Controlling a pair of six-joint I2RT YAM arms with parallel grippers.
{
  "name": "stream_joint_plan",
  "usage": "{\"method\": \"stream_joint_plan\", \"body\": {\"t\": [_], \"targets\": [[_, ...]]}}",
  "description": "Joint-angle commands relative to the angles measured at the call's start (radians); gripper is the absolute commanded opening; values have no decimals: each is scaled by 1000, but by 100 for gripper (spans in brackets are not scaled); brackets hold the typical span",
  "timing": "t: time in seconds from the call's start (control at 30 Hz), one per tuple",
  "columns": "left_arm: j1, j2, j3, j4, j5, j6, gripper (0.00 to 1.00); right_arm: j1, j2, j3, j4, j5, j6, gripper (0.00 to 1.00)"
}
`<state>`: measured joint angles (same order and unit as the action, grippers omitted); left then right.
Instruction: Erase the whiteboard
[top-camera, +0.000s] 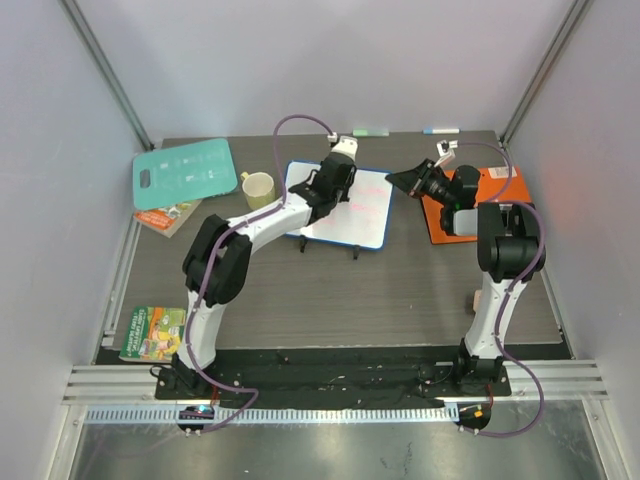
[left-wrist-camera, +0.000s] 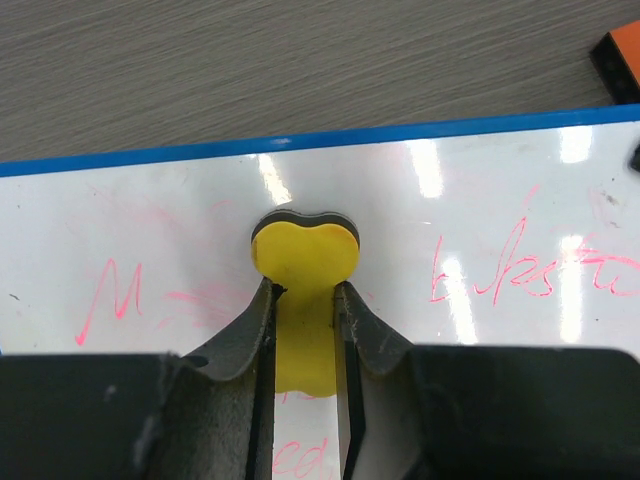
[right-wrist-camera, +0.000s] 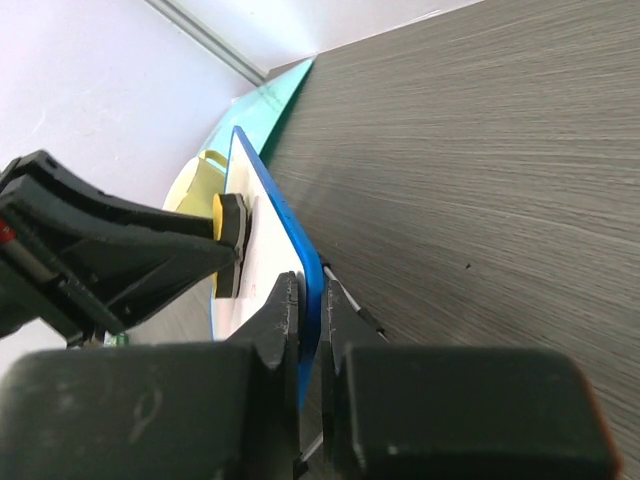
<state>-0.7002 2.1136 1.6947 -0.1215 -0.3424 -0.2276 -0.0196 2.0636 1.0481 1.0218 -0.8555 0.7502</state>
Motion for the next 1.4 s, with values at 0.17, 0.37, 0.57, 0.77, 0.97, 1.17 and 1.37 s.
{"method": "stream_joint_plan", "body": {"t": [0.17, 0.37, 0.57, 0.77, 0.97, 1.17, 1.37], "targets": [[-9, -64, -234, 57, -56, -101, 0, 52, -117, -53, 21, 18, -255, 1], [77, -121, -303, 85, -81, -170, 0, 52, -115, -69, 70, 3, -244, 2], [110, -124, -328, 89, -162, -207, 0, 50, -122, -80, 90, -5, -246, 1], [108, -121, -349, 103, -233, -228, 0, 52, -125, -83, 93, -10, -247, 1], [122, -156, -369, 114, -283, -217, 0, 49, -126, -79, 90, -23, -245, 2], [125, -156, -377, 118, -242, -216, 0, 32, -103, -62, 103, -74, -229, 2], [110, -145, -382, 155, -96, -174, 0, -6, -53, -42, 218, -129, -124, 1]]}}
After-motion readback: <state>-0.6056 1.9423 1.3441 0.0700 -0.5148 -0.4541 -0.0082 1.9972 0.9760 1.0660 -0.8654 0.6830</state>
